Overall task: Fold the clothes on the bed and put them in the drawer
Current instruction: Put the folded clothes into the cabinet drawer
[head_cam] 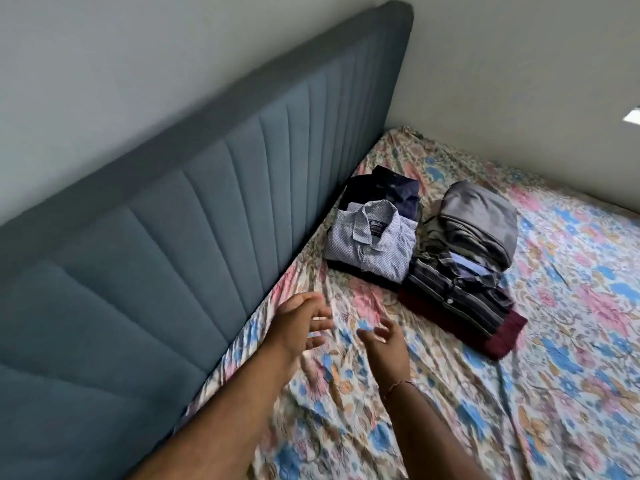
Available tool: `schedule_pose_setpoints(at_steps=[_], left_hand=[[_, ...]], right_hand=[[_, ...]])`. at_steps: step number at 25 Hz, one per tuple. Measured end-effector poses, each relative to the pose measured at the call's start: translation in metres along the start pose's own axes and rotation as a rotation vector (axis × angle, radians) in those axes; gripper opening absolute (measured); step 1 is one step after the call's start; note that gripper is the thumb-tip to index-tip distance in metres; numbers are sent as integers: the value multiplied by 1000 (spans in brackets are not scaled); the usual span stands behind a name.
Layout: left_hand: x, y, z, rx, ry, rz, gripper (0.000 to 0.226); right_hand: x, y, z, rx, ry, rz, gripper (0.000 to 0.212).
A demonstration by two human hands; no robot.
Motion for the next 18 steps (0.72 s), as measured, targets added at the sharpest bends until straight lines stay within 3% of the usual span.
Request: schedule_pose_setpoints(at_steps=[3,6,8,11,15,18], left_hand=[[-54,65,-16,180,460,12,17],[-110,127,-22,228,891,112,23],[-129,165,-21,175,946,131,26],[-112,211,-4,333,996,49,45],[-74,276,0,330,1007,-2,22],[-39,318,-11,316,1014,-131,20]], right_hand=[[37,57,30,-89,-707,-292,78],[67,115,49,-148,-1014,-371,81],[85,148,58,-193,-1081,-351,79],[96,192,60,-217,-1232,-328,92],[83,264,63,-109,-1391,-128,111],[74,313,65,-12,-1452,-142,101]])
Point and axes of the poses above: each hand's wrist, its own y-axis towards the middle knuckle, its own z-axis out of the palm, x = y × z, the point moved 5 cm from there along y, towards the middle knuckle, and after that the axes turned 9 degrees about x, right-handed, at the moved point
